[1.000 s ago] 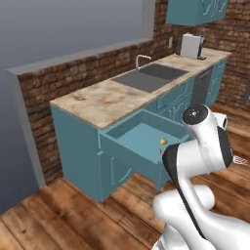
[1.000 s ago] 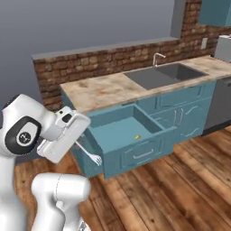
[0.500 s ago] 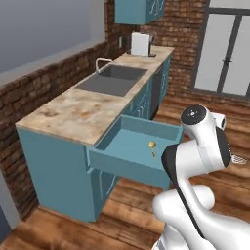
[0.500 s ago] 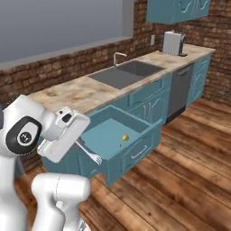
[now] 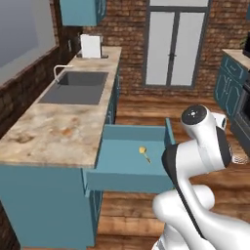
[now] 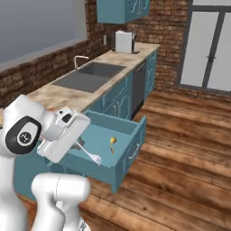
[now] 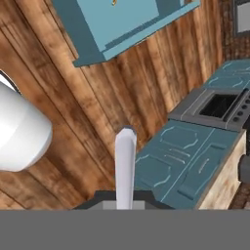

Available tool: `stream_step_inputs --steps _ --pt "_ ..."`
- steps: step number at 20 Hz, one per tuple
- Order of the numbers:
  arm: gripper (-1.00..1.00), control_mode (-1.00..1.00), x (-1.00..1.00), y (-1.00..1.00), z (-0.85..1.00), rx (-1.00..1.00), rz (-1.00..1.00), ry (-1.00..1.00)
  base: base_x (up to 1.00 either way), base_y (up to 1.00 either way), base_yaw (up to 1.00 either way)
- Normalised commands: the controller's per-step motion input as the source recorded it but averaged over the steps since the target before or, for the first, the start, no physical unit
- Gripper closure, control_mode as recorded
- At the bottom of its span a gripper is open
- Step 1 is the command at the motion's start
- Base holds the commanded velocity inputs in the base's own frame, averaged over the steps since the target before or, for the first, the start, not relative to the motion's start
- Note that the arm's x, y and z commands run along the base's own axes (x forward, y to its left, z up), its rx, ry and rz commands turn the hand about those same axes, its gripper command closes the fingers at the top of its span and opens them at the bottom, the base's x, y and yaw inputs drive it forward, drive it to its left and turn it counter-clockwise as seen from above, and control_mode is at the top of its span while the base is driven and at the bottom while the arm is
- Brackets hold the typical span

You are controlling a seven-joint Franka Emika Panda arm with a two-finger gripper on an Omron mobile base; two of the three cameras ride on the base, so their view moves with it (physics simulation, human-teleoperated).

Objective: Organize the utensils by type. Pick up the wooden spoons from the counter and place them in the open cabinet. Then pick up the metallic utensils from the counter and place them in the open drawer.

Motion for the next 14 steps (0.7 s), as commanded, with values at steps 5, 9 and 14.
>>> stream_step_inputs --steps 5,9,14 --pt "1.00 1.00 0.00 0.00 0.00 0.00 0.00 0.00 0.23 0.47 -0.46" --pt "1.00 1.00 0.00 0.00 0.00 0.00 0.00 0.00 0.31 0.47 -0.41" --pt "1.00 1.00 0.00 0.00 0.00 0.00 0.00 0.00 0.26 0.50 -0.35"
